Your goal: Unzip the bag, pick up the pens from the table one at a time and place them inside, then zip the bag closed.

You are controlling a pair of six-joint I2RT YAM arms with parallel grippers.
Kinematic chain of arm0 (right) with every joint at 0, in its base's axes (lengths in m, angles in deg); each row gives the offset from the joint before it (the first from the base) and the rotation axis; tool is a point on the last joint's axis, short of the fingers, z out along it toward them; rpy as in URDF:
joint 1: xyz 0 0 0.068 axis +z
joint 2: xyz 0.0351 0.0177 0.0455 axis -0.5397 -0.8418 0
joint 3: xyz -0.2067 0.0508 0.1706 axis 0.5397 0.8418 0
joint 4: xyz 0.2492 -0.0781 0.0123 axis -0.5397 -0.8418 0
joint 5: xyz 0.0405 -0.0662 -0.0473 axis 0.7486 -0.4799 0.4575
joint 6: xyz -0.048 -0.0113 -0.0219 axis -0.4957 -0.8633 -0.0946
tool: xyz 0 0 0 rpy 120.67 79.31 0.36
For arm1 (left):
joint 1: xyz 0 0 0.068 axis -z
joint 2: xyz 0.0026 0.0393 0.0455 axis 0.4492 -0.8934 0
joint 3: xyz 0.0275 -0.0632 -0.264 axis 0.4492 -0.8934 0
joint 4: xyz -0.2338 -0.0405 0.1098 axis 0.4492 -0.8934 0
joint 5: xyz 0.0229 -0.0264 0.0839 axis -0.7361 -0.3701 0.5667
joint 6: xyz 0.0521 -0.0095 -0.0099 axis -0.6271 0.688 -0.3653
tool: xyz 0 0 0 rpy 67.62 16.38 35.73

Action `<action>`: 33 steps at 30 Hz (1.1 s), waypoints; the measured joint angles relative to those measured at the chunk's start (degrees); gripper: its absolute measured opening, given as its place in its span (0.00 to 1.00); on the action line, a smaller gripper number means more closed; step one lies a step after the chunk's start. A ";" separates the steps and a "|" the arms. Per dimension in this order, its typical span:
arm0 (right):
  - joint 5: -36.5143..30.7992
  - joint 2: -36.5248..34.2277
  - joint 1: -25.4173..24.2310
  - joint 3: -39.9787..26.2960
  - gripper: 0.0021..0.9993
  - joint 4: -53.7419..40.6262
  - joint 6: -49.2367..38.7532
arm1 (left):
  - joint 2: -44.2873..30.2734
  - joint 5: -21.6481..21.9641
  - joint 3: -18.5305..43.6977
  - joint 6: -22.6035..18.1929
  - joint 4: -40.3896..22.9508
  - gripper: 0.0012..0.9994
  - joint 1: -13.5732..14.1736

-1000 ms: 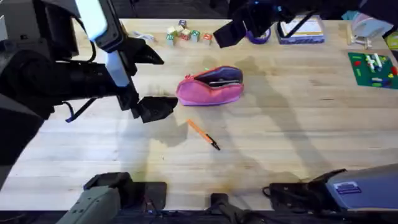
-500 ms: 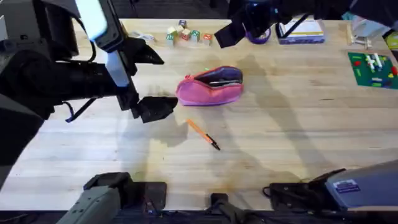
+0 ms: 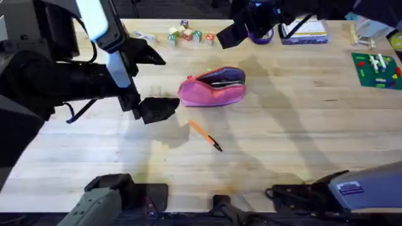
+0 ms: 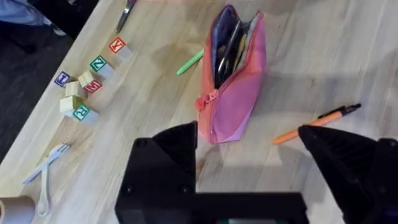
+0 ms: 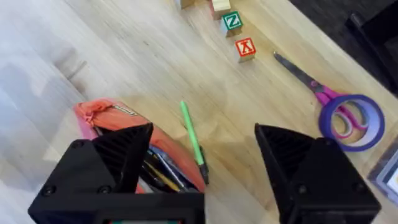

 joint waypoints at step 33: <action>-0.48 0.77 -4.37 -0.20 1.00 -1.80 10.48 | 0.00 0.00 0.01 0.00 0.00 0.99 0.00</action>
